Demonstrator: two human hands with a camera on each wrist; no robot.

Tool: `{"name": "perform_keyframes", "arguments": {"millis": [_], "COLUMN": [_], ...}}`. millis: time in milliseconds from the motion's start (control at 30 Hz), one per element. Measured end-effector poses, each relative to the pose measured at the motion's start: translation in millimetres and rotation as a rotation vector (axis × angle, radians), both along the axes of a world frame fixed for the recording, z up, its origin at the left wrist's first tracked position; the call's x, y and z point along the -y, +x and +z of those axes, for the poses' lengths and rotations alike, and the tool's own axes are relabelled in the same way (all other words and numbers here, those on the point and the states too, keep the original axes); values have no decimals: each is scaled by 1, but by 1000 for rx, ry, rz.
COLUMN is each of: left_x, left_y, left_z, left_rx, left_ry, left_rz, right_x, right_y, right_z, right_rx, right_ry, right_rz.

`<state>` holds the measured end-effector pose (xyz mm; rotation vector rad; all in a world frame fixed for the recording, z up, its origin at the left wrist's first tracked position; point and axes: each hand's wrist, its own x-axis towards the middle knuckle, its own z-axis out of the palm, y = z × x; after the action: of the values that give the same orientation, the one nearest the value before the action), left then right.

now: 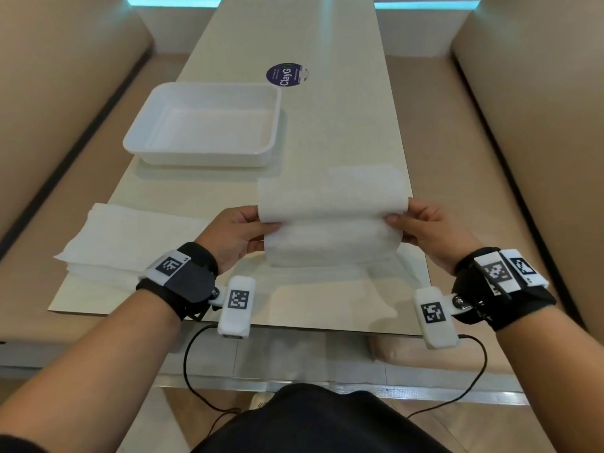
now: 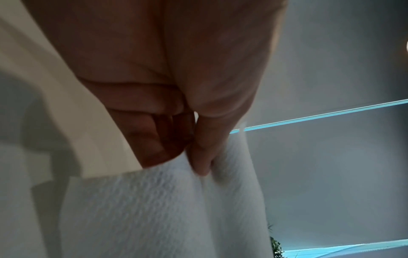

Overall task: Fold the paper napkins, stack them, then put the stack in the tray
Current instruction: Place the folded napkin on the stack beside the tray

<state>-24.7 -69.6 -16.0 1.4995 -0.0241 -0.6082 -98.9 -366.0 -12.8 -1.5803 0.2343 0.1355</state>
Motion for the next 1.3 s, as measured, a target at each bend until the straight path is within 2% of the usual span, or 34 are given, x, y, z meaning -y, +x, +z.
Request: {"name": "perform_keyframes", "arguments": {"millis": [200, 300, 433, 500, 567, 633, 700, 1000, 1167, 1300], "left_x": [-9, -13, -10, -8, -6, -4, -3, -10, -13, -18], "left_y": [4, 7, 5, 3, 4, 6, 7, 5, 0, -7], "left_z": [4, 6, 5, 2, -6, -10, -9, 7, 8, 12], "left_rx": [-11, -23, -74, -29, 97, 178, 190, 53, 123, 103], "left_ry": [-16, 38, 33, 109, 264, 346, 333, 201, 282, 194], "left_rz": [-97, -100, -35, -15, -48, -55, -59, -96, -134, -158], "right_x": [0, 0, -6, -13, -17, -17, -19, -12, -11, -8], "right_y": [0, -1, -1, 1, 3, 7, 9, 4, -3, -12], "right_z": [2, 7, 14, 14, 9, 2, 1, 13, 12, 10], "right_rx": [-28, -71, -150, -189, -211, -217, -218, -156, -143, -159], "right_ry": [-24, -69, -13, 47, -53, -301, -440, -297, -320, -317], "right_rz": [90, 126, 55, -1, -15, 42, 87, 28, 25, 91]}}
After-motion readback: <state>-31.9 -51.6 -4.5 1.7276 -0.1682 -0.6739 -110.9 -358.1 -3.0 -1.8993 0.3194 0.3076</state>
